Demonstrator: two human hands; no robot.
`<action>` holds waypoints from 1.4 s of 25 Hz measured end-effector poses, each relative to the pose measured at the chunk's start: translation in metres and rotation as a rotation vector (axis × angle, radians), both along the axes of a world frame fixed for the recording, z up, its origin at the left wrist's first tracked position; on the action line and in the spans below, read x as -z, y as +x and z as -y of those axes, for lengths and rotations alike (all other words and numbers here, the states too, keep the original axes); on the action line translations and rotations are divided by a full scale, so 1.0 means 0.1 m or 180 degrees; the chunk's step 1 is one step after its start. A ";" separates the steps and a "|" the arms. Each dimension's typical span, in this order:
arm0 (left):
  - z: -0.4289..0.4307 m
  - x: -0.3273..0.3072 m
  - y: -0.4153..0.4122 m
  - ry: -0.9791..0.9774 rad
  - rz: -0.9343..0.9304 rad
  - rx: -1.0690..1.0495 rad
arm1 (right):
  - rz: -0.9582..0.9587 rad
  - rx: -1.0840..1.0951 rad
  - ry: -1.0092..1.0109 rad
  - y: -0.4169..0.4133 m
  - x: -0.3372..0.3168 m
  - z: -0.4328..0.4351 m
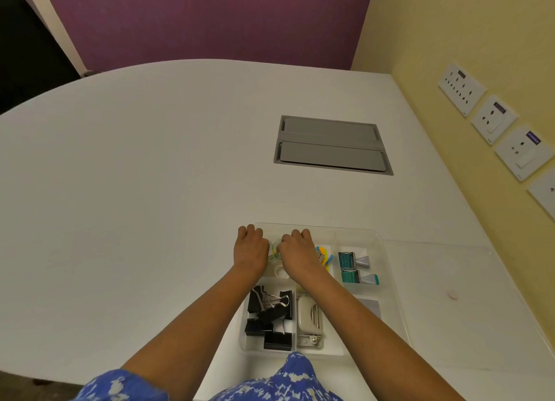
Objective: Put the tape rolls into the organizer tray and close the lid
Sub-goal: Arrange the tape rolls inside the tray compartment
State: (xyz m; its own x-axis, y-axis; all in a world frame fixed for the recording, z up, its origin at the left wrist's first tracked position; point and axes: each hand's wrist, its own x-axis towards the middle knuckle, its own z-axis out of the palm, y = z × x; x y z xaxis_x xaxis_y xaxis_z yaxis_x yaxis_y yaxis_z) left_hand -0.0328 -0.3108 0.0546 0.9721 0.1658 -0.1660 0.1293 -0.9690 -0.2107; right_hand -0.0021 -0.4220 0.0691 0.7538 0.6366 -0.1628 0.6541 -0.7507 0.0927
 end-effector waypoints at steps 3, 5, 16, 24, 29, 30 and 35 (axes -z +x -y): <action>0.03 0.01 -0.01 0.0100 -0.0023 -0.0008 | 0.0021 -0.0084 -0.0108 -0.01 0.01 0.03; 0.04 -0.01 0.00 0.0098 -0.0038 -0.0010 | -0.0022 -0.0031 -0.0038 -0.01 0.00 0.03; -0.04 -0.01 0.05 -0.0423 0.0152 -0.0036 | -0.0188 -0.0032 0.0244 0.17 0.02 -0.05; 0.00 -0.01 0.07 -0.0349 0.0134 -0.0102 | -0.0099 -0.0004 0.0300 0.14 0.10 -0.07; -0.06 0.00 0.02 -0.0592 0.0287 -0.0125 | -0.0406 0.0165 0.0805 0.13 0.03 0.06; -0.07 0.01 0.01 -0.0655 0.0322 -0.0145 | -0.0473 0.0123 0.0842 0.12 0.01 0.09; -0.06 -0.05 0.01 -0.0565 -0.0040 -0.0149 | -0.0754 -0.0299 0.0484 -0.01 -0.02 0.14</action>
State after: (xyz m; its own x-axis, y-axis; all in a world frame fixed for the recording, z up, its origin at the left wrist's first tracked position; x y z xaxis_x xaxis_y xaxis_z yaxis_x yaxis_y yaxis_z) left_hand -0.0316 -0.3048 0.0592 0.9616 0.1780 -0.2089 0.1736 -0.9840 -0.0389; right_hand -0.0029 -0.4364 0.0709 0.6429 0.7323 -0.2246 0.7113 -0.6796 -0.1797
